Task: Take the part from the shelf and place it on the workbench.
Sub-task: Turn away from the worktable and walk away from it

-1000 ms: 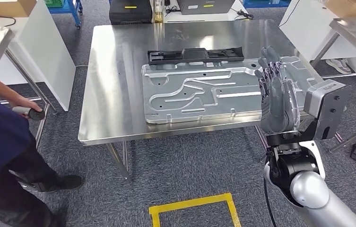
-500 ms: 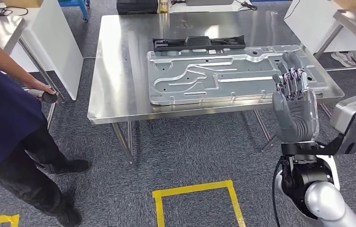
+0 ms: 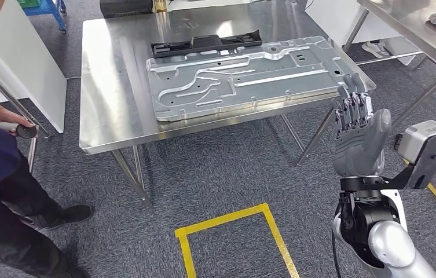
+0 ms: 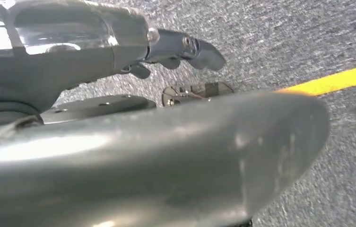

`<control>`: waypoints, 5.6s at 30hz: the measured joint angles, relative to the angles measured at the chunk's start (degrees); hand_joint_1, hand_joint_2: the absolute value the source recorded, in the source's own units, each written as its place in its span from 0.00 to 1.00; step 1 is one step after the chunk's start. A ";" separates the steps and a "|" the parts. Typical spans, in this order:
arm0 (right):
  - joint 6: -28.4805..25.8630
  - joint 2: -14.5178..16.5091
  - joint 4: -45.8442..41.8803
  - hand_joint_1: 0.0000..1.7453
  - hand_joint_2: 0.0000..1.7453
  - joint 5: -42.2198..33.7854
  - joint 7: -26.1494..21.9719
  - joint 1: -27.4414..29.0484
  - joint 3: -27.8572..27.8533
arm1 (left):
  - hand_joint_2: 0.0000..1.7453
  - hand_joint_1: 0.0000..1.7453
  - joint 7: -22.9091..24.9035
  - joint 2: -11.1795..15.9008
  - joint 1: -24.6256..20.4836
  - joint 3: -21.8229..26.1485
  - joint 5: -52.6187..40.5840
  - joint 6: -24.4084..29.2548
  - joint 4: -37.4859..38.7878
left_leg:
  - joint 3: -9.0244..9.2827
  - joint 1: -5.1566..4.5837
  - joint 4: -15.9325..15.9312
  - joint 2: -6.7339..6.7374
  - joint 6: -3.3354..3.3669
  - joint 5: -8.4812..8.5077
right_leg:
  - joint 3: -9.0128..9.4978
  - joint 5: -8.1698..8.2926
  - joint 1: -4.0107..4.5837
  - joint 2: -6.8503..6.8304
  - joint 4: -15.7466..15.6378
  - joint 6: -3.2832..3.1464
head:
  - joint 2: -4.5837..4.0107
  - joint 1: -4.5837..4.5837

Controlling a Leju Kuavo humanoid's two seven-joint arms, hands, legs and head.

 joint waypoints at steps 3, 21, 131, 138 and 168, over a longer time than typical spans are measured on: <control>-0.15 0.12 0.10 0.00 0.00 -1.20 -1.84 2.02 -1.58 | 0.00 0.00 -0.02 0.01 0.13 0.00 0.27 0.05 0.03 | -0.08 0.24 -0.31 2.83 0.67 0.16 | -3.00 -3.67 -0.14 -3.73 6.00 1.10 | 0.00 1.20; -0.48 4.15 0.59 0.00 0.00 -4.56 -9.96 16.04 -9.78 | 0.00 0.00 0.73 0.42 0.58 0.02 1.98 0.85 0.15 | -6.66 -0.17 14.63 4.39 -1.51 -7.91 | 0.51 0.79 -0.21 -4.79 -1.09 -1.34 | 0.00 0.16; 3.64 25.42 108.21 0.00 0.00 -26.23 -2.87 2.84 -9.41 | 0.00 0.00 5.61 1.59 -0.45 -0.68 -1.63 1.08 0.15 | 1.65 -1.00 -0.46 9.12 1.31 -1.41 | -6.80 -1.70 -0.47 -6.42 10.80 0.87 | 0.00 2.07; 3.38 24.76 108.48 0.00 0.00 -26.59 -2.26 2.93 -8.83 | 0.00 0.00 5.66 1.17 -0.96 -0.68 -1.91 1.08 0.10 | 2.93 -1.11 -0.54 10.16 -0.16 -2.84 | -1.06 1.43 0.85 -8.31 -0.50 -2.19 | 0.00 2.33; 2.33 24.81 109.19 0.00 0.00 -27.53 -1.52 2.73 -6.67 | 0.00 0.00 5.74 0.90 -0.36 -0.72 -1.98 0.92 0.06 | 2.44 -0.55 -0.53 11.73 -0.81 -2.37 | -1.60 0.54 0.87 -9.36 0.87 -1.25 | 0.00 2.12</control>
